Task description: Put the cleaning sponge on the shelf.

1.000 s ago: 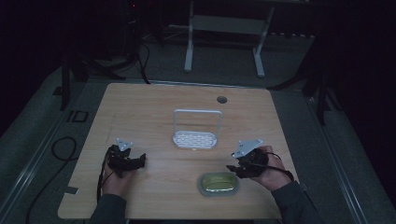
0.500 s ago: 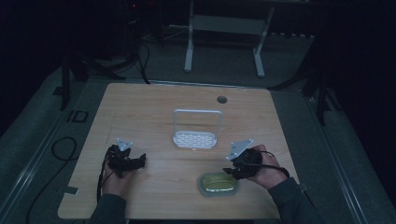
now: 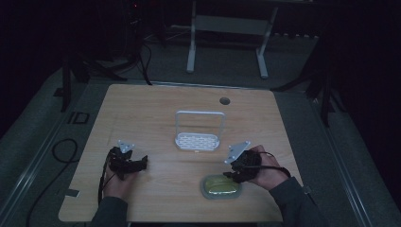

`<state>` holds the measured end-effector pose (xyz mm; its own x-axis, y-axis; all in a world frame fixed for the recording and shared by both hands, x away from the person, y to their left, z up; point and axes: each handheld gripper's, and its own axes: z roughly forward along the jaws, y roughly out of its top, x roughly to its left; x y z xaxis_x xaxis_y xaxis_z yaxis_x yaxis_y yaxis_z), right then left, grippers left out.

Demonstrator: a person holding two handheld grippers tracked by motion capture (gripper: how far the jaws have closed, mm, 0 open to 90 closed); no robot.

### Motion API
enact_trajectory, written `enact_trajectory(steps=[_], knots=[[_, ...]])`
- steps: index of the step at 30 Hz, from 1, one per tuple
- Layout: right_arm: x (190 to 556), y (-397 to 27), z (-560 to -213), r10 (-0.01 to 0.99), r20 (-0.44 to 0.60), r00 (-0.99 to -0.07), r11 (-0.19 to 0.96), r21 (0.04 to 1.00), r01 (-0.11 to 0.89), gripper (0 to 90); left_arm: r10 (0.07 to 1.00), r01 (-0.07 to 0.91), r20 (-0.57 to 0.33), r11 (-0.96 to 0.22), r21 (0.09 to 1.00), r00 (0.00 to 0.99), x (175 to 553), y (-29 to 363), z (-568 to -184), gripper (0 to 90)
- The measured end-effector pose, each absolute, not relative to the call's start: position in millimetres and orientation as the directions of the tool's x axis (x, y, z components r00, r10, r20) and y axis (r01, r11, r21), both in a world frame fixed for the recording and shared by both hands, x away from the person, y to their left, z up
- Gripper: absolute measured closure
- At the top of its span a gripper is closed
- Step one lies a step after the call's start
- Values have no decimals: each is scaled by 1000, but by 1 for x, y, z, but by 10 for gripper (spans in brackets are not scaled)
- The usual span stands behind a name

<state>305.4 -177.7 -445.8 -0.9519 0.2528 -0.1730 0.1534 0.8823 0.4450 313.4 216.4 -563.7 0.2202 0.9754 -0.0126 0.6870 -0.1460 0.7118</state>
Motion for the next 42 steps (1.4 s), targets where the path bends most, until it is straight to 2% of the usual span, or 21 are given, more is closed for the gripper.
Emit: enact_trajectory(steps=[35, 42], knots=[[307, -156, -448, 94, -128, -987, 942, 332, 47, 517, 975, 687, -12, -146, 712, 220, 313, 216, -564, 145], [306, -153, -448, 66, -119, -991, 951, 308, 26, 546, 975, 687, -13, -146, 712, 220, 313, 216, -564, 145]])
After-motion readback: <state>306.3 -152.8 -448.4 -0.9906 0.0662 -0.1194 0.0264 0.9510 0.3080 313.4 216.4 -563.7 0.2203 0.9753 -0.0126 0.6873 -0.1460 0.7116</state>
